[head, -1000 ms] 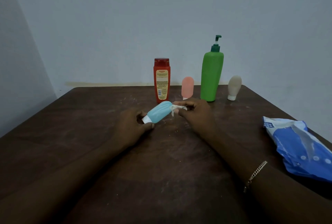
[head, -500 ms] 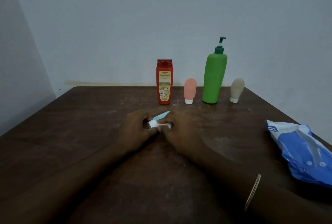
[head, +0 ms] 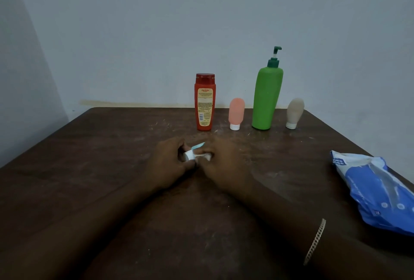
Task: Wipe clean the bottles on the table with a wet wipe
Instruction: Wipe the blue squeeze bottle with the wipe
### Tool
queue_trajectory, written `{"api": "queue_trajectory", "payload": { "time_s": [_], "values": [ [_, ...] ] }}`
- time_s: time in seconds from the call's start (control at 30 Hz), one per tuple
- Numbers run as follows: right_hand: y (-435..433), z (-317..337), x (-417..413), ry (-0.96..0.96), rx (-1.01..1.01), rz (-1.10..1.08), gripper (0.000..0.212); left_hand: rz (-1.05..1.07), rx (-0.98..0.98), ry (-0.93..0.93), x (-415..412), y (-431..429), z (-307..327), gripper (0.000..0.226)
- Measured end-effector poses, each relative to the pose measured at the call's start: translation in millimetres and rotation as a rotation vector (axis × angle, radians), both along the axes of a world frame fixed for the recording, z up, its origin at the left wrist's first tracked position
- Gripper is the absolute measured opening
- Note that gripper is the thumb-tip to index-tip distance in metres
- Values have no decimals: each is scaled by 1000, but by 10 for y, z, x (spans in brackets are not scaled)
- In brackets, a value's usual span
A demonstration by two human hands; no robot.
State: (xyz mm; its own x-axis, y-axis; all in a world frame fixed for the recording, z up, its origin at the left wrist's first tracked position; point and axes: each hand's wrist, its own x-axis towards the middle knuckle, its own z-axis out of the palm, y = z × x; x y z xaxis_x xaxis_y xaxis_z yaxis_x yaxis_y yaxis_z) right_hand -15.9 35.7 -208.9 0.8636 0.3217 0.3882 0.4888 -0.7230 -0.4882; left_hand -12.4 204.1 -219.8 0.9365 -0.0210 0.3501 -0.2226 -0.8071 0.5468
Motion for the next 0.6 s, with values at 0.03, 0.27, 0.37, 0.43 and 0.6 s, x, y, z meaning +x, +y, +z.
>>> {"api": "queue_trajectory", "payload": {
  "time_s": [0.03,0.27,0.37,0.43,0.6],
  "values": [
    [38,-5,-16,-4,-7,25,29,-16,-26,9,6,1,-3,26],
    [-398,-28,310,61,108,-241,22,-61,-47,70,-9,10,12,31],
    [-355,-48,325,65,80,-234,26,-57,-58,90,7,11,8,32],
    [-214,-66,254,30,49,-207,29,-54,-53,88,2,2,5,32],
    [-28,20,42,-19,11,-8,30,-69,-50,72,-9,11,1,31]
  ]
}}
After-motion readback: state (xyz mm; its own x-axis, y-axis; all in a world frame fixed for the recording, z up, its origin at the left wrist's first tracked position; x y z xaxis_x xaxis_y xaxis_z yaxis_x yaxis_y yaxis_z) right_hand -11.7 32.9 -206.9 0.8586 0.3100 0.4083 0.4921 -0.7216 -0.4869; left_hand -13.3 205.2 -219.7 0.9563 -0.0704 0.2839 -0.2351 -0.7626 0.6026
